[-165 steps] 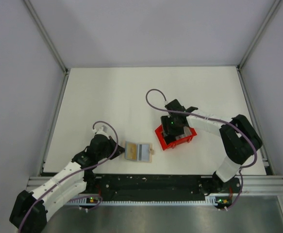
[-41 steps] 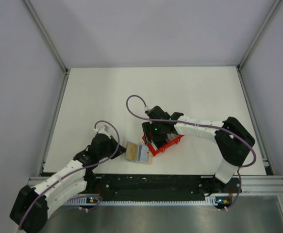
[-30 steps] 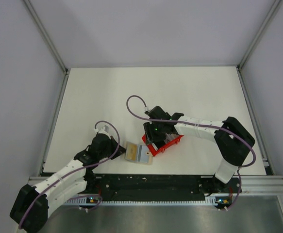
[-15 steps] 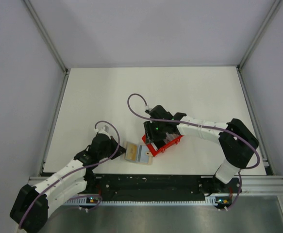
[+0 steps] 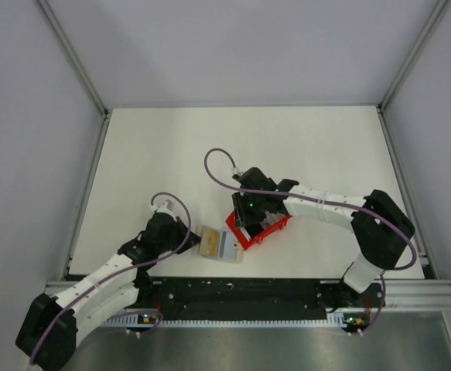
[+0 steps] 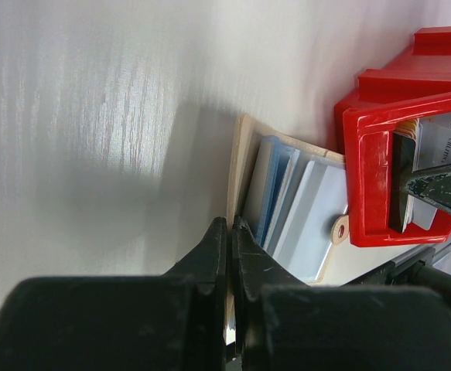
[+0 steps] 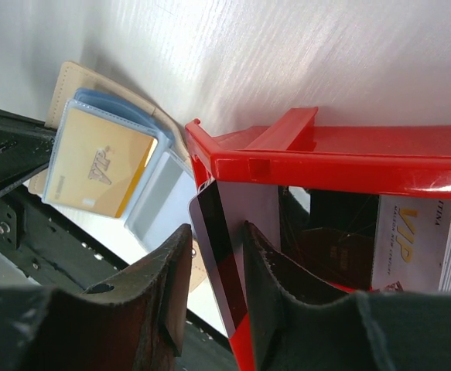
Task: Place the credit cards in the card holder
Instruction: Pick up the credit card from the storage box.
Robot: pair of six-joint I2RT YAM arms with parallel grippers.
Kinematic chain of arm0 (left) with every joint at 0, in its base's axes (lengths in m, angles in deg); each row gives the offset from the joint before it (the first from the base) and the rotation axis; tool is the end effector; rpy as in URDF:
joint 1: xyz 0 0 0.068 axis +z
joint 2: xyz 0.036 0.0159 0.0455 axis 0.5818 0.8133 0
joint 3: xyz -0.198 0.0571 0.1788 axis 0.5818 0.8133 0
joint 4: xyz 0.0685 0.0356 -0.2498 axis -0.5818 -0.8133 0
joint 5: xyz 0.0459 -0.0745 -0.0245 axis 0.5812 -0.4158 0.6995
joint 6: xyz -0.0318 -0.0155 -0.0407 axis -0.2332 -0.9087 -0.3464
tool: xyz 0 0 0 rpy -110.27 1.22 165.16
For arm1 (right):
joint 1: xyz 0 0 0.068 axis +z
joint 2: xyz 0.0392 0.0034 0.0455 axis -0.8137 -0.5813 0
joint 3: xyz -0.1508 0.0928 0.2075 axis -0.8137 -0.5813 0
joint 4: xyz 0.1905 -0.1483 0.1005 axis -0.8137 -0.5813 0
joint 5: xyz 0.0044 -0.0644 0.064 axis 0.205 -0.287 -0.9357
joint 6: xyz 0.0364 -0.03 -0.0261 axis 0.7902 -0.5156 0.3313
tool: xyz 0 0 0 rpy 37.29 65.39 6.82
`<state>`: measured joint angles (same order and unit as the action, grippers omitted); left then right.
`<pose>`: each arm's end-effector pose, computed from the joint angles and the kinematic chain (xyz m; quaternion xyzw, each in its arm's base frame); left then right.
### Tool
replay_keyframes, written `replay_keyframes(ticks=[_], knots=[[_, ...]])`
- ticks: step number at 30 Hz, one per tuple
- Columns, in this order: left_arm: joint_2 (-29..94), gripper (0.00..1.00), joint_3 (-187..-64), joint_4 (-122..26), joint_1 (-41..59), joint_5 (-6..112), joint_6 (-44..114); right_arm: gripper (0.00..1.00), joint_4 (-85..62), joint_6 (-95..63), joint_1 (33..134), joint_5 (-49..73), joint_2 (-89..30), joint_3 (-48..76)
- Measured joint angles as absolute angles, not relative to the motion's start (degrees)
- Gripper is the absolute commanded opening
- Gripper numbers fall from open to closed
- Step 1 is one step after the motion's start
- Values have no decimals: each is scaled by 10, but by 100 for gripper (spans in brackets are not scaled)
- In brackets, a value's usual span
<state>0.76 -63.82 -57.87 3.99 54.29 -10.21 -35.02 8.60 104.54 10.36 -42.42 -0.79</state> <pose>0.1256 -0.0820 0.1420 -0.1764 0.8893 -0.3307 0.2621 0.2107 0.2612 0.1995 -0.1780 0.9404 0.2432 0.1576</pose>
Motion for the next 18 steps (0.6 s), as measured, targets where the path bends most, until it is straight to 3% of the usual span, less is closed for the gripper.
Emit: replay_keyframes(ticks=[11,18], knots=[[8,0,-638,-579,40,542,-102,15,-352,87,1044,107,-412,-8],[8,0,-638,-579,40,542,-102,15,-355,87,1032,108,-411,-8]])
